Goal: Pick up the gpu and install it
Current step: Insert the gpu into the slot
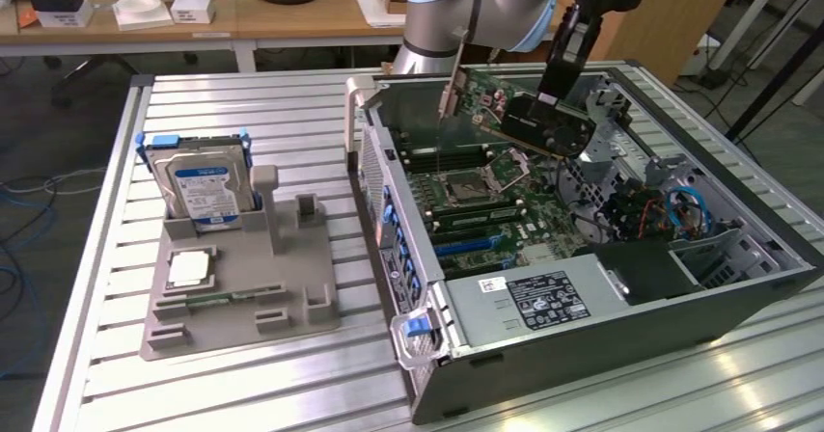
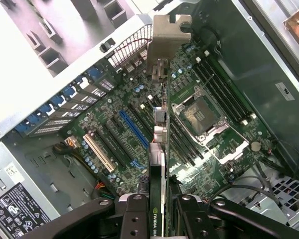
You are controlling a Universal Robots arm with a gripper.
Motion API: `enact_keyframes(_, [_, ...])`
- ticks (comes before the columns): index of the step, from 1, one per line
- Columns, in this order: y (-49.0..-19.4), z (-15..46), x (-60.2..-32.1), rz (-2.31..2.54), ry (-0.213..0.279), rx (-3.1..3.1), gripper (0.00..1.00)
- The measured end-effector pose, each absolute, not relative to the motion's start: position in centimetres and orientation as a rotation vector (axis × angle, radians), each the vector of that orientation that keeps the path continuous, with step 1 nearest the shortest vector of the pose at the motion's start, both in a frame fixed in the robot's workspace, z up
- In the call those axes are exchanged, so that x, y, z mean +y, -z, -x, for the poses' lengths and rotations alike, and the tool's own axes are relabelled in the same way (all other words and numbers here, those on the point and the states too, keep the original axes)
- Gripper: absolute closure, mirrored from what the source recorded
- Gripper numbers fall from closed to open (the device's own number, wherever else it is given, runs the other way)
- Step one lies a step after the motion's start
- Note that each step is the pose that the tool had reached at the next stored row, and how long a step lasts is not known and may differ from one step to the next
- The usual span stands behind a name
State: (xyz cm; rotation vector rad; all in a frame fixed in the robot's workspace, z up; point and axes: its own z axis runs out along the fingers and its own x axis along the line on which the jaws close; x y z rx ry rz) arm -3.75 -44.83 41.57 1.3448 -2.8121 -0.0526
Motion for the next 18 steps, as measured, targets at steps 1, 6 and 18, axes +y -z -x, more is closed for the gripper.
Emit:
enact_keyframes(1, [-41.57, 3.75, -44.83, -1.346, 0.053, -2.811, 0.74])
enact_keyframes(6, [-41.57, 3.71, -44.83, -1.353, 0.053, -2.808, 0.74])
enact_keyframes(18, [-41.36, 3.70, -44.82, -1.362, 0.053, -2.802, 0.74])
